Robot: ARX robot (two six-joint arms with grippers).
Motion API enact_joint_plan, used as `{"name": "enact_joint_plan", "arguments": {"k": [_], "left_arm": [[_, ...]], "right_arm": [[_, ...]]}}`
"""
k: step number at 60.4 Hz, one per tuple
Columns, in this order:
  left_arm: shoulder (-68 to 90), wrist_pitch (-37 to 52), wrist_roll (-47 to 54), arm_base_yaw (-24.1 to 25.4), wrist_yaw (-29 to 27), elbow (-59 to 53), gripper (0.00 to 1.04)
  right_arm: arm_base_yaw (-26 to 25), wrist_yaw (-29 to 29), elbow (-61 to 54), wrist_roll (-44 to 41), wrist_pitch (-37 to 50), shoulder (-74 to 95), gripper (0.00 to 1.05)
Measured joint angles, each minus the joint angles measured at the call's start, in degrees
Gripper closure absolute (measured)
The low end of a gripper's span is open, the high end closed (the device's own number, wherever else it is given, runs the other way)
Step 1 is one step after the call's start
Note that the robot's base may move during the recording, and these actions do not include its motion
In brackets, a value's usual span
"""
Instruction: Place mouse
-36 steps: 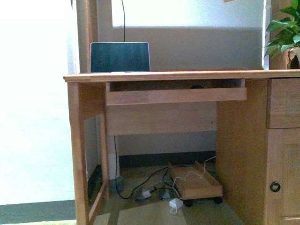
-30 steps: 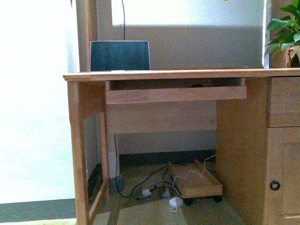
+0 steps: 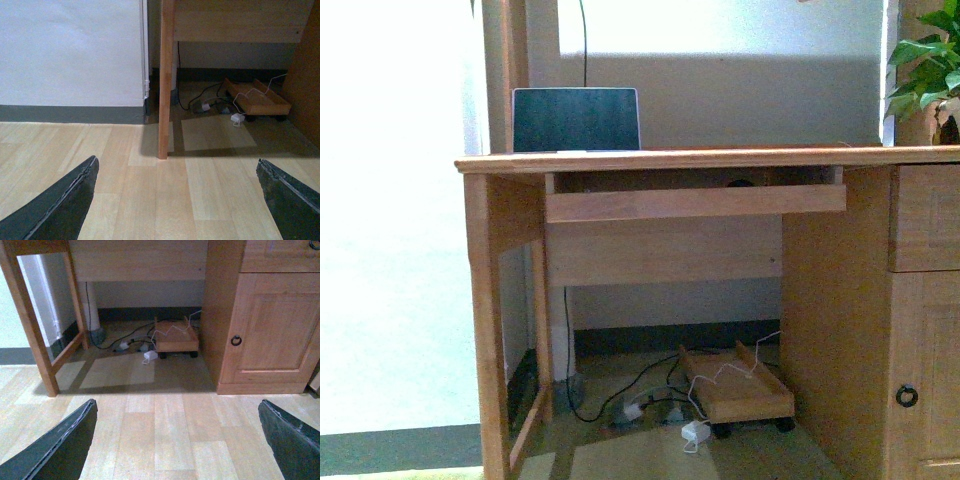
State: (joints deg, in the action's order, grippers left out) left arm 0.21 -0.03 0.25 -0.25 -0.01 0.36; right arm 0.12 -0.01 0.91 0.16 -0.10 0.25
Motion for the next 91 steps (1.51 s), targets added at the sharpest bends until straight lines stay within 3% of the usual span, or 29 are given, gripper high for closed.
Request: {"name": "enact_joint_plan", "arguments": {"k": [91], "left_arm": [[0.0, 0.0, 0.0, 0.0, 0.0, 0.0, 0.08]], "right_arm": [[0.0, 0.0, 0.0, 0.0, 0.0, 0.0, 0.07]]}}
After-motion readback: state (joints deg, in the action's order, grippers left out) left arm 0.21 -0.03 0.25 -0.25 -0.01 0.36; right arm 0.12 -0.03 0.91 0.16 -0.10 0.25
